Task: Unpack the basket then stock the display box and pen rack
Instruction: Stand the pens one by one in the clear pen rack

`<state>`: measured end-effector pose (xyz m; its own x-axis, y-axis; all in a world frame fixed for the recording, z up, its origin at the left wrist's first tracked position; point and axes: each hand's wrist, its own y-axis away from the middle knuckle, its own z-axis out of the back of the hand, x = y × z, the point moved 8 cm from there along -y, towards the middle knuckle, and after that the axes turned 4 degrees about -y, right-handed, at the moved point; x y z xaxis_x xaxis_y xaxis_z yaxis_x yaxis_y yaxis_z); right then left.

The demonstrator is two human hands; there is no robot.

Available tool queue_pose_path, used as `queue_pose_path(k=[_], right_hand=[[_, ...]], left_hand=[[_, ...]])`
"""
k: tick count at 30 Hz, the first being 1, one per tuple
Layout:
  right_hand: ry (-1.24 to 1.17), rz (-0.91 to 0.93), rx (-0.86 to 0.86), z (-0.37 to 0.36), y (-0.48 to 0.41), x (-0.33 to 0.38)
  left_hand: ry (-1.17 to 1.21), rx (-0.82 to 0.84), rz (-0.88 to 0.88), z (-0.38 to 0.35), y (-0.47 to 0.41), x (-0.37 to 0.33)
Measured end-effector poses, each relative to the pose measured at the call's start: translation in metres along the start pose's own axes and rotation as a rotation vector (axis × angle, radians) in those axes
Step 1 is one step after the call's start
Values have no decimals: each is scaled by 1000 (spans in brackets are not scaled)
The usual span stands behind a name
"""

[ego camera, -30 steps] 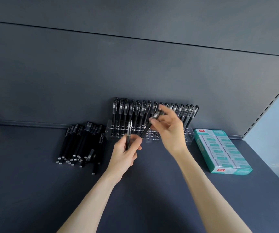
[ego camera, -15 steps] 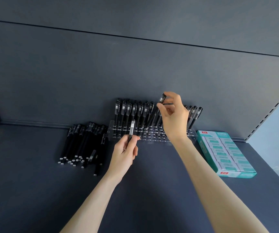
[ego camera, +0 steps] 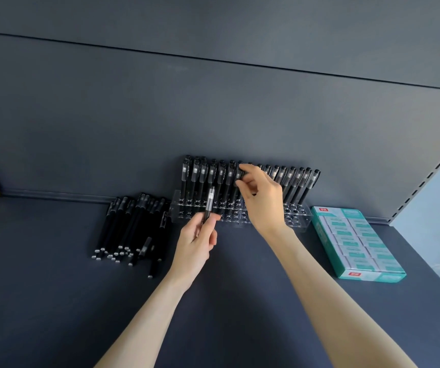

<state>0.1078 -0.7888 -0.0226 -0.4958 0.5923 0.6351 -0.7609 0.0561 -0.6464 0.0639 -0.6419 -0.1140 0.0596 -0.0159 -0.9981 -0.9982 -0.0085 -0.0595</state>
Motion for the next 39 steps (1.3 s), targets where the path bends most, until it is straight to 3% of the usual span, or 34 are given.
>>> queue_pose_path(k=[4, 7, 11, 15, 19, 25, 32, 39], right_hand=[[7, -18, -40, 8, 3, 4], [-155, -82, -74, 19, 13, 5], [-405, -244, 186, 0, 28, 4], [-472, -264, 178, 3, 30, 1], [-535, -296, 153, 9, 32, -6], [-440, -314, 171, 6, 35, -7], [-337, -202, -143, 49, 8, 2], [-251, -98, -188, 51, -12, 4]], left_hand=[[-31, 35, -57, -3, 2, -5], [-39, 66, -63, -7, 3, -8], [5, 169, -8, -18, 6, -5], [9, 200, -57, -22, 9, -10], [18, 130, -67, -17, 5, -6], [-24, 46, -72, -11, 1, 0], [-418, -440, -180, 39, -1, -20], [-631, -351, -79, 49, -35, -24]])
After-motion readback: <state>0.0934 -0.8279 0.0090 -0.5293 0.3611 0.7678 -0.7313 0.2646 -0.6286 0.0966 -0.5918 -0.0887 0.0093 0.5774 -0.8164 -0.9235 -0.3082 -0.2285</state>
